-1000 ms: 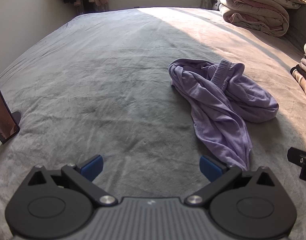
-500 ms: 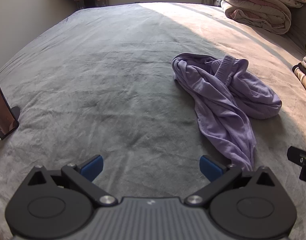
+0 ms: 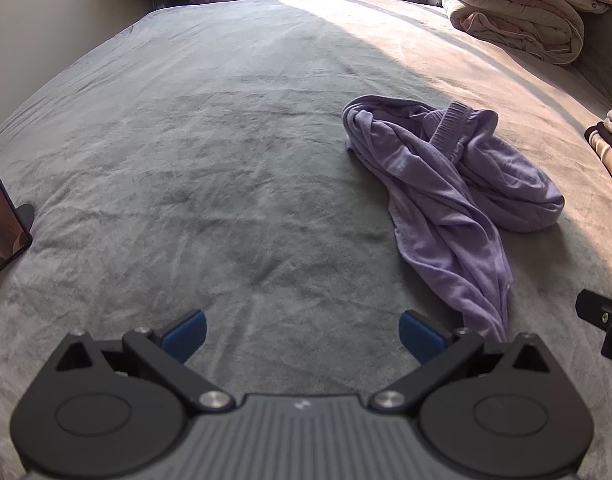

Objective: Fold clothes
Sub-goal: 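Move both tools toward the crumpled lavender garment on the bed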

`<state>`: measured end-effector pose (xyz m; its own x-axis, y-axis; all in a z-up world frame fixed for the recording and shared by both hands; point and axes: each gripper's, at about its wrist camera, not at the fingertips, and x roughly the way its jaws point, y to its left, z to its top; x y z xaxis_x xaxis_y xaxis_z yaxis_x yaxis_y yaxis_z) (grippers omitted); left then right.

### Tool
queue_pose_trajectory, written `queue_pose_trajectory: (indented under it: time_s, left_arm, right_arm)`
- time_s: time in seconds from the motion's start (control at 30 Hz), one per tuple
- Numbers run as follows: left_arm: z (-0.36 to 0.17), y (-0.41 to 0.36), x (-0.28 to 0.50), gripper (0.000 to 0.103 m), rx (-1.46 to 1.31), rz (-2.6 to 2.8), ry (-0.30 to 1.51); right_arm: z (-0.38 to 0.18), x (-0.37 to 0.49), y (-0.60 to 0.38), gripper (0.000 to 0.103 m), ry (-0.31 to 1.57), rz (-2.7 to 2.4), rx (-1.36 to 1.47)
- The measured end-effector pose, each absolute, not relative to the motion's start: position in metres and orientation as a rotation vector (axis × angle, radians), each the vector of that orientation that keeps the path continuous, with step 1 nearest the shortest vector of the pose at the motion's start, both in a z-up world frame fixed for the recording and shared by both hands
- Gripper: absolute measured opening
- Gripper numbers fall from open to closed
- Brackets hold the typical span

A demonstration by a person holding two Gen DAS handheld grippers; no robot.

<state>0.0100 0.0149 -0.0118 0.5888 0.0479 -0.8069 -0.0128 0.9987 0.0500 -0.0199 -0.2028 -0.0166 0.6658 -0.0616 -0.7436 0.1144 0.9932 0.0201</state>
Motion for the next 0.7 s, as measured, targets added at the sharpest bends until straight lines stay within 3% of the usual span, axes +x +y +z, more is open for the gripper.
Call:
queue_pose_trajectory:
  time_s: [0.7]
  left_arm:
    - [-0.03, 0.03, 0.026, 0.103, -0.008, 0.026, 0.953]
  right_arm:
    - [-0.033, -0.01, -0.198, 0.103, 0.917, -0.048, 0.059]
